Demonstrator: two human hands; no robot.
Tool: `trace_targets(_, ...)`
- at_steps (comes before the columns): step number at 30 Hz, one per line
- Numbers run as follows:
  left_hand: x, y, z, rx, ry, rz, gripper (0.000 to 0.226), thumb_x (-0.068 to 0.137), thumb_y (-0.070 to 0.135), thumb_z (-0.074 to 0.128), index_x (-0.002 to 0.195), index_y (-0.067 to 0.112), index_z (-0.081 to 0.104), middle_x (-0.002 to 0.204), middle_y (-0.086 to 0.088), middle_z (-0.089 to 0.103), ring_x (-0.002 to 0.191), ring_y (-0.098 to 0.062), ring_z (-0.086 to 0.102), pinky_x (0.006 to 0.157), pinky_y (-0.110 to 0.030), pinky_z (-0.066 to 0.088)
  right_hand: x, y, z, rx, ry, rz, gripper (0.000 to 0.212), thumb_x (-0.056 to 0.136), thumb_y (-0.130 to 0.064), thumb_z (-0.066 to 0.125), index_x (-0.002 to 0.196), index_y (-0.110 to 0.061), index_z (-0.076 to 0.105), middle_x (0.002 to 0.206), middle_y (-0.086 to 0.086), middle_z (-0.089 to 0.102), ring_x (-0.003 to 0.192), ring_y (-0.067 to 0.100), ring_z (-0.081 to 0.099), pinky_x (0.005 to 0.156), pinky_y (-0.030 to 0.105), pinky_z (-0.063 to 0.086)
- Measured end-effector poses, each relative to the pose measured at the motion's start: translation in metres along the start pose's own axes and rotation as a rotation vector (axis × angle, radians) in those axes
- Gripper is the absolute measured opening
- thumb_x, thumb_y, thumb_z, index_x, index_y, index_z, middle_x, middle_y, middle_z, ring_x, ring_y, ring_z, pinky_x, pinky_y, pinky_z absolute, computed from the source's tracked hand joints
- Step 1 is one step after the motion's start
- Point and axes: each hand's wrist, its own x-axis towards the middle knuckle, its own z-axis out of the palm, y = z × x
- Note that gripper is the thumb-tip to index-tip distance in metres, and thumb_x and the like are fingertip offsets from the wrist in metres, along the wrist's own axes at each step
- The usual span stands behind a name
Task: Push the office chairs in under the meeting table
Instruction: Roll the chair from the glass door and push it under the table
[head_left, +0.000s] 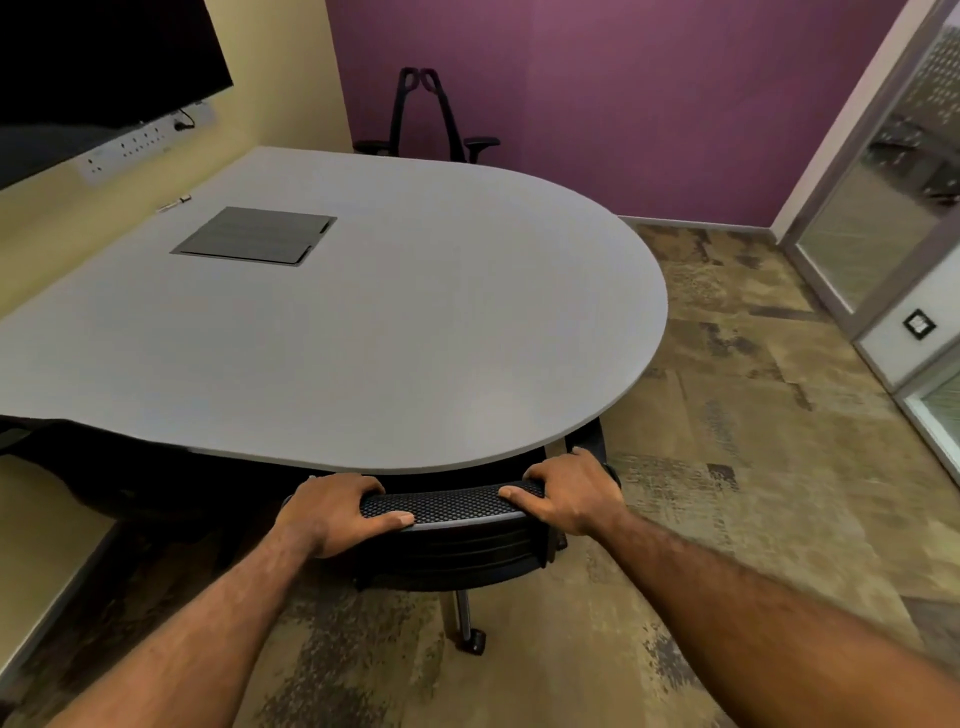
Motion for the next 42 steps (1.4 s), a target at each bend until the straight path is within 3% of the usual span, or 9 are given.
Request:
trace_targets(5, 0.005, 0.000, -0.001, -0.041, 0.010, -0.043, 0.100, 0.058, 0.107, 0.019, 0.108, 0.036, 0.068, 0.101, 0.016, 0.069, 0.086, -0.007, 0.058, 0.090, -0.042, 0.049, 0.022, 0.007, -0.007, -0.010, -0.032, -0.005, 0.088, 0.079, -0.092, 0.016, 0.095, -0.029, 0.075, 0.084, -0.006, 0.072, 0.091, 0.017, 0.064, 0.110, 0.047, 0.034)
trace_targets(7, 0.011, -0.001, -0.003, -0.042, 0.038, -0.035, 0.099, 0.060, 0.107, 0.022, 0.109, 0.034, 0.068, 0.102, 0.013, 0.069, 0.087, -0.008, 0.059, 0.087, -0.039, 0.050, 0.030, 0.009, -0.009, -0.032, -0.042, -0.011, 0.087, 0.081, -0.090, 0.015, 0.095, -0.028, 0.075, 0.084, -0.006, 0.073, 0.090, 0.017, 0.065, 0.116, 0.050, 0.027)
trace_targets(10, 0.022, -0.007, -0.007, -0.026, 0.047, -0.031, 0.103, 0.061, 0.107, 0.022, 0.114, 0.031, 0.068, 0.108, 0.011, 0.069, 0.096, -0.012, 0.061, 0.098, -0.047, 0.047, 0.044, 0.012, -0.012, -0.035, -0.049, 0.000, 0.092, 0.081, -0.089, 0.012, 0.106, -0.028, 0.076, 0.095, -0.006, 0.076, 0.097, 0.016, 0.066, 0.121, 0.052, 0.018)
trace_targets(16, 0.033, -0.017, -0.010, -0.025, 0.022, -0.040, 0.109, 0.059, 0.108, 0.021, 0.120, 0.030, 0.067, 0.118, 0.008, 0.069, 0.107, -0.015, 0.062, 0.104, -0.051, 0.043, 0.059, 0.013, -0.006, -0.057, -0.024, -0.029, 0.093, 0.081, -0.089, 0.009, 0.101, -0.028, 0.076, 0.089, -0.006, 0.075, 0.091, 0.014, 0.066, 0.117, 0.049, 0.024)
trace_targets(18, 0.036, -0.019, -0.013, -0.030, 0.003, -0.044, 0.111, 0.058, 0.108, 0.023, 0.124, 0.030, 0.065, 0.126, 0.007, 0.067, 0.115, -0.016, 0.060, 0.107, -0.052, 0.041, 0.060, 0.012, -0.005, -0.058, -0.016, -0.025, 0.089, 0.082, -0.088, 0.012, 0.100, -0.028, 0.076, 0.086, -0.007, 0.074, 0.086, 0.014, 0.066, 0.110, 0.046, 0.037)
trace_targets(20, 0.036, -0.020, -0.014, -0.020, -0.008, -0.035, 0.112, 0.058, 0.108, 0.022, 0.127, 0.030, 0.064, 0.131, 0.006, 0.065, 0.120, -0.016, 0.058, 0.109, -0.051, 0.040, 0.057, 0.010, -0.004, -0.056, 0.007, -0.011, 0.088, 0.082, -0.087, 0.014, 0.098, -0.027, 0.076, 0.083, -0.007, 0.073, 0.079, 0.014, 0.065, 0.089, 0.039, 0.053)
trace_targets(23, 0.035, -0.022, -0.015, 0.012, -0.023, -0.019, 0.114, 0.058, 0.108, 0.019, 0.128, 0.030, 0.063, 0.134, 0.006, 0.064, 0.124, -0.016, 0.055, 0.112, -0.051, 0.035, 0.053, 0.007, -0.001, -0.046, 0.037, 0.001, 0.086, 0.082, -0.087, 0.015, 0.096, -0.027, 0.075, 0.080, -0.007, 0.072, 0.075, 0.014, 0.063, 0.075, 0.035, 0.055)
trace_targets(34, 0.029, -0.020, -0.010, 0.040, -0.020, -0.032, 0.116, 0.057, 0.108, 0.015, 0.129, 0.030, 0.062, 0.133, 0.007, 0.063, 0.125, -0.016, 0.053, 0.113, -0.054, 0.033, 0.052, 0.007, -0.007, -0.065, 0.025, -0.022, 0.090, 0.079, -0.089, 0.014, 0.101, -0.027, 0.076, 0.084, -0.007, 0.075, 0.079, 0.013, 0.067, 0.083, 0.035, 0.055)
trace_targets(42, 0.017, -0.019, -0.004, 0.047, -0.015, 0.004, 0.107, 0.065, 0.104, 0.017, 0.127, 0.030, 0.063, 0.124, 0.009, 0.065, 0.115, -0.013, 0.056, 0.110, -0.048, 0.034, 0.039, -0.001, -0.002, -0.087, 0.061, -0.032, 0.085, 0.082, -0.088, 0.013, 0.080, -0.026, 0.071, 0.067, -0.008, 0.065, 0.068, 0.012, 0.059, 0.086, 0.036, 0.042)
